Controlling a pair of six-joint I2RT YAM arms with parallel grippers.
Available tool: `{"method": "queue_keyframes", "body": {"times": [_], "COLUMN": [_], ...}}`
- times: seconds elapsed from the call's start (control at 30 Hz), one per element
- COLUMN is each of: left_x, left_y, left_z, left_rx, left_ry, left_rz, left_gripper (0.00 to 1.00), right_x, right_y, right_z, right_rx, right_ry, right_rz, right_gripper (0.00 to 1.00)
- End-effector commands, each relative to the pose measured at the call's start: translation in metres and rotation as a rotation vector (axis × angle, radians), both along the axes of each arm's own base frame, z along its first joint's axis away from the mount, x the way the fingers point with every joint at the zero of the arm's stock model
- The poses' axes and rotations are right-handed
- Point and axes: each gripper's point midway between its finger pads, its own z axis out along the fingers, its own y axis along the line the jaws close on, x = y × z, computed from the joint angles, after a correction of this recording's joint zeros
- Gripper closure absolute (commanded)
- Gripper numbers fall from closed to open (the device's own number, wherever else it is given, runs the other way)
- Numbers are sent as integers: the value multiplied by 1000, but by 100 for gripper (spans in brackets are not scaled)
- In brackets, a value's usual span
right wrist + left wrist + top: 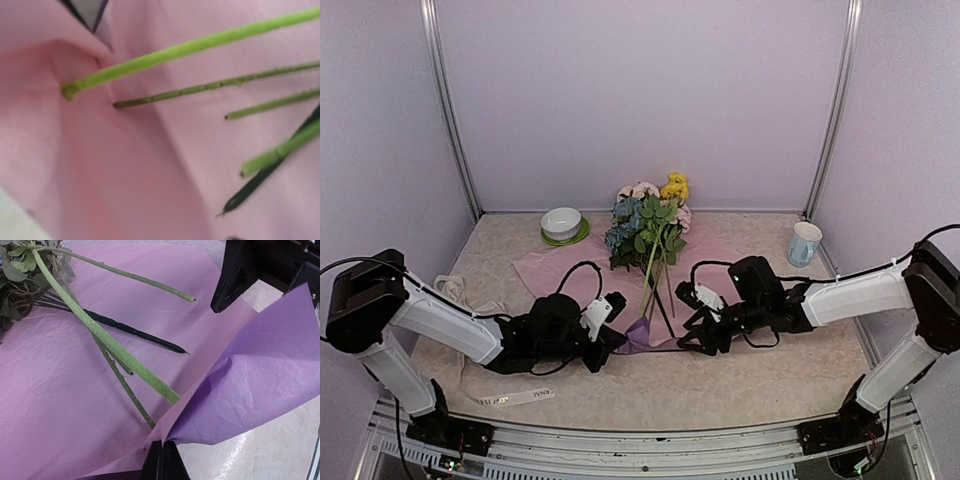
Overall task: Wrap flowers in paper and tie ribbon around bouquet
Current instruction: Pass from the left arm to the right
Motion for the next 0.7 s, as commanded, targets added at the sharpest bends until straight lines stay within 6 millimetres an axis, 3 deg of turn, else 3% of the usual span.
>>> {"method": "queue_keyframes", "body": {"times": [0.0, 0.1, 0.2, 0.23, 0.4, 0.43, 0.47, 0.53, 0.57, 0.6, 0.67], "left_x": [6, 8, 8, 7, 7, 6, 5, 1, -1, -3, -4], "left_y": [-4, -2, -2, -2, -1, 0, 1, 5, 7, 10, 16], "left_z": [13, 13, 10, 10, 11, 14, 17, 24, 28, 32, 36], "left_rx": [-45, -38, -32, -31, -26, -29, -33, -47, -52, -49, -29], "left_ry": [-17, -22, -16, -13, -13, -14, -15, -6, -4, -7, -15], "left_rz": [8, 18, 15, 12, 13, 10, 7, -5, -9, -10, -9], "left_gripper": [100, 100, 100, 100, 100, 100, 92, 44, 27, 18, 11], "right_x": [3, -12, -19, -19, -17, -16, -15, -13, -13, -14, -15], "right_y": [14, 19, 19, 19, 21, 20, 18, 13, 11, 9, 5], "right_z": [1, -7, -11, -12, -10, -11, -11, -12, -12, -11, -8], "right_rx": [22, -14, -28, -30, -20, -26, -32, -38, -35, -30, -19], "right_ry": [-33, -49, -52, -48, -26, -23, -18, 11, 30, 52, 83], "right_rz": [25, 73, 93, 90, 72, 61, 50, 31, 26, 24, 17], "right_gripper": [51, 41, 43, 49, 100, 100, 100, 100, 100, 100, 100]}}
